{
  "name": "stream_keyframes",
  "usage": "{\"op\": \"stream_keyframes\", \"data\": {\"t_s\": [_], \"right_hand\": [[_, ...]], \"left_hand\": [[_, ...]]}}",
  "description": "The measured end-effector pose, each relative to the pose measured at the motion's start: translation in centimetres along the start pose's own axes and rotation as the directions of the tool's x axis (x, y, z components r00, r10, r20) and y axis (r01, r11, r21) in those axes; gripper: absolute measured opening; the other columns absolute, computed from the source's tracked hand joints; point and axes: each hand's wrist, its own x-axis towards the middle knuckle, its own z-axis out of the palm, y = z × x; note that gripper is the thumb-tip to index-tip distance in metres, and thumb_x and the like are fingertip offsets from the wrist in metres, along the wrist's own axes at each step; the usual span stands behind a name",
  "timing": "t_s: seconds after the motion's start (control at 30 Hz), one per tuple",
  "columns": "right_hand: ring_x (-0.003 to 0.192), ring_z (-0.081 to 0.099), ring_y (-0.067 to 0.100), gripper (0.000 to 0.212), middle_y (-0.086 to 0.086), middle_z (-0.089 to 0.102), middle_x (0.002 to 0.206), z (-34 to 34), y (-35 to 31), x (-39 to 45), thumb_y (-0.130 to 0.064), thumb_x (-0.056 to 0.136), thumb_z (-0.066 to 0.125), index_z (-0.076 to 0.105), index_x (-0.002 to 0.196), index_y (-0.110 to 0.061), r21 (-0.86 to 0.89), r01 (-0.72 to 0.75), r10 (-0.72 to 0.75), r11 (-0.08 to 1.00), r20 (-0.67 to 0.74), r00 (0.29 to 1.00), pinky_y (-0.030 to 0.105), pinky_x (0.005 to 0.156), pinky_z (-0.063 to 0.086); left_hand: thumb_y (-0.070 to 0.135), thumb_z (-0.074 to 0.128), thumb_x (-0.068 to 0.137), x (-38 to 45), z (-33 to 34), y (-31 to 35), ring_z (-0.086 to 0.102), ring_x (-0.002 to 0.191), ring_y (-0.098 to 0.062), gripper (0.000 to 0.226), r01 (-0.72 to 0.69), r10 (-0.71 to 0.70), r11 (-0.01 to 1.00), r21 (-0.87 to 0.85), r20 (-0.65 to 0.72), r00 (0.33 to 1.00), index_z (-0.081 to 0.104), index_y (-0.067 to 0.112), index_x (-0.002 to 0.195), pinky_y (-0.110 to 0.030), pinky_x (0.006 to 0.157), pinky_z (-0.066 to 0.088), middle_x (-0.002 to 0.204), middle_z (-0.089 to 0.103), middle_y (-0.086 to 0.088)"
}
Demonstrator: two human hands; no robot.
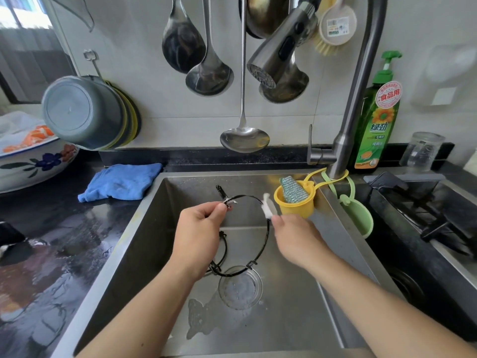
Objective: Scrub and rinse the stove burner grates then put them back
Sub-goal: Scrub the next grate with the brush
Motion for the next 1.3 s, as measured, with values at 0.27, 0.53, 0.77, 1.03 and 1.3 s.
{"op": "stream_keyframes", "data": {"t_s": [0.27,0.53,0.77,1.03,1.3], "right_hand": [[0.074,0.05,0.026,0.034,0.003,0.053,0.077,-1.4,1.6,1.0,-0.037,0.104,0.04,0.048,0.076,-0.02,0.294,0.059,-0.037,0.954,-0.081,0.996,0.035,0.061,0.038],[0.091,0.066,0.021,0.024,0.003,0.073,0.102,-6.3,0.5,2.3,-0.019,0.102,0.056,0.073,0.095,-0.034,0.603,0.319,-0.059,0.731,-0.409,0.91,0.039,0.081,0.052],[0.084,0.064,0.021,0.014,-0.003,0.07,0.084,-6.2,-0.7,9.4,-0.025,0.097,0.062,0.071,0.089,-0.017,0.204,0.285,-0.192,0.937,-0.38,0.905,0.029,0.066,0.046],[0.081,0.058,0.024,0.02,-0.002,0.063,0.084,-4.2,1.2,11.8,-0.035,0.09,0.07,0.06,0.077,-0.023,-0.041,0.033,-0.045,0.999,-0.345,0.937,0.031,0.06,0.04],[0.087,0.058,0.028,0.009,0.003,0.056,0.111,-5.2,1.4,10.8,-0.016,0.096,0.056,0.061,0.09,-0.021,-0.039,0.123,-0.125,0.992,-0.518,0.846,0.037,0.074,0.049]], "left_hand": [[0.024,0.06,0.101,1.7,-1.3,-1.1,0.041,0.049,-0.01,0.021,0.111,-0.1,0.993,0.036,-0.218,0.971,0.08,0.018,0.099,-0.025,0.051,0.034,0.048,0.051,0.011],[0.021,0.061,0.1,2.5,-2.6,-1.7,0.036,0.039,-0.014,0.018,0.271,-0.264,0.962,-0.011,-0.275,0.925,0.078,0.015,0.1,-0.021,0.043,0.029,0.053,0.05,0.0],[0.019,0.058,0.102,2.5,-2.4,-2.3,0.029,0.035,-0.015,0.022,0.33,-0.341,0.939,-0.092,-0.166,0.925,0.076,0.011,0.094,-0.018,0.041,0.023,0.046,0.038,-0.003],[0.014,0.057,0.102,2.9,-2.0,-3.0,0.02,0.038,-0.013,0.022,0.411,-0.427,0.893,-0.182,-0.061,0.902,0.075,0.005,0.094,-0.022,0.05,0.017,0.05,0.029,-0.001],[0.011,0.057,0.101,3.1,-2.1,-3.5,0.021,0.042,-0.012,0.02,0.47,-0.481,0.873,-0.135,-0.065,0.874,0.074,0.003,0.092,-0.018,0.046,0.018,0.058,0.03,-0.002]]}}
